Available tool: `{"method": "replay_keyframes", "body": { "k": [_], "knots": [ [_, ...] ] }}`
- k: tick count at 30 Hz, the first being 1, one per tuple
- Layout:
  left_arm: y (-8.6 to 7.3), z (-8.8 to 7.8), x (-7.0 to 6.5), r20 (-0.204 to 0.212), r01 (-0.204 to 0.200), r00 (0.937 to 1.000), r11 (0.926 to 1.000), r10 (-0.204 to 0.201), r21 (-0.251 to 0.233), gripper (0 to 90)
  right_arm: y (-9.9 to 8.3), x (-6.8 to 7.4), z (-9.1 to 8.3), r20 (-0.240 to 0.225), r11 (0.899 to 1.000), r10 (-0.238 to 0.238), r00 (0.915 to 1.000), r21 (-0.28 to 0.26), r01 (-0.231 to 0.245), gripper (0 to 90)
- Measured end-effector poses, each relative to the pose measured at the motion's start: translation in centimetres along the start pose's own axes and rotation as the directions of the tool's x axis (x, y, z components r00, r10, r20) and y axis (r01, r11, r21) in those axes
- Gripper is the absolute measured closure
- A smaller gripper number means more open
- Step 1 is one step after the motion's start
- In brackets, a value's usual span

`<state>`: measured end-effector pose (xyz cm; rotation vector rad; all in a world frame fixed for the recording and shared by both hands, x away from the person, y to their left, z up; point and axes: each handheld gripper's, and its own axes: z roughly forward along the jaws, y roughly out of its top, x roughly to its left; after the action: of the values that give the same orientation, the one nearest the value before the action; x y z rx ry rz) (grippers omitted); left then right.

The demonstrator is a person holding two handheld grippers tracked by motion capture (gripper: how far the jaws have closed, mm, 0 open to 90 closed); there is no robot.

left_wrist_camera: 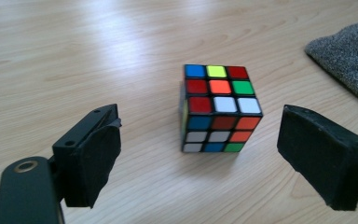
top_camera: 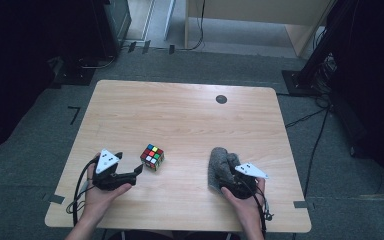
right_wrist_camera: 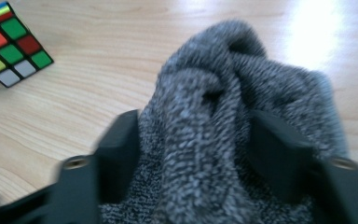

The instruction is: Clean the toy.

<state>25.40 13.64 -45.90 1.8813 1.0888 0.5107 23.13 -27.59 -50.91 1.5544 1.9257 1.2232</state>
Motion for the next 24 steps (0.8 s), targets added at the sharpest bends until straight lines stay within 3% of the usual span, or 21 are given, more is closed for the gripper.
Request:
{"method": "replay_keyframes", "body": {
  "k": [4,9,13,18,21,24],
  "knots": [
    [-0.3,-1.1,0.8,0.004,0.011,0.9999,0.9998,-0.011,-0.017,11.7,1.1,-0.5,-0.9,-0.032,0.998,0.062,0.9976,-0.017,-0.063,12.9],
    [-0.9,-1.8,1.5,0.007,0.02,0.9998,0.9995,-0.02,-0.026,10.0,2.4,-1.5,-2.4,-0.06,0.997,0.074,0.9954,-0.028,-0.076,0.0],
    [-1.5,-2.3,1.9,-0.008,0.006,0.9999,0.9997,-0.006,-0.022,8.3,2.7,-2.4,-3.8,-0.04,0.998,0.056,0.9976,-0.033,-0.058,0.0],
    [-2.4,-2.9,2.7,-0.049,0.018,0.9986,0.9996,-0.019,-0.02,8.2,2.2,-3.7,-5.5,0.009,0.999,0.04,0.9991,-0.023,-0.04,0.0],
    [-3.0,-3.0,3.0,-0.044,0.007,0.999,1.0,-0.007,0.005,2.7,1.7,-4.6,-6.3,0.023,0.999,0.044,0.9988,-0.023,-0.043,0.0],
    [-3.6,-3.3,3.5,-0.054,0.022,0.9983,0.9997,-0.022,0.006,2.7,1.1,-5.6,-6.8,0.042,0.999,0.05,0.9979,-0.016,-0.05,0.0]
  ]
}}
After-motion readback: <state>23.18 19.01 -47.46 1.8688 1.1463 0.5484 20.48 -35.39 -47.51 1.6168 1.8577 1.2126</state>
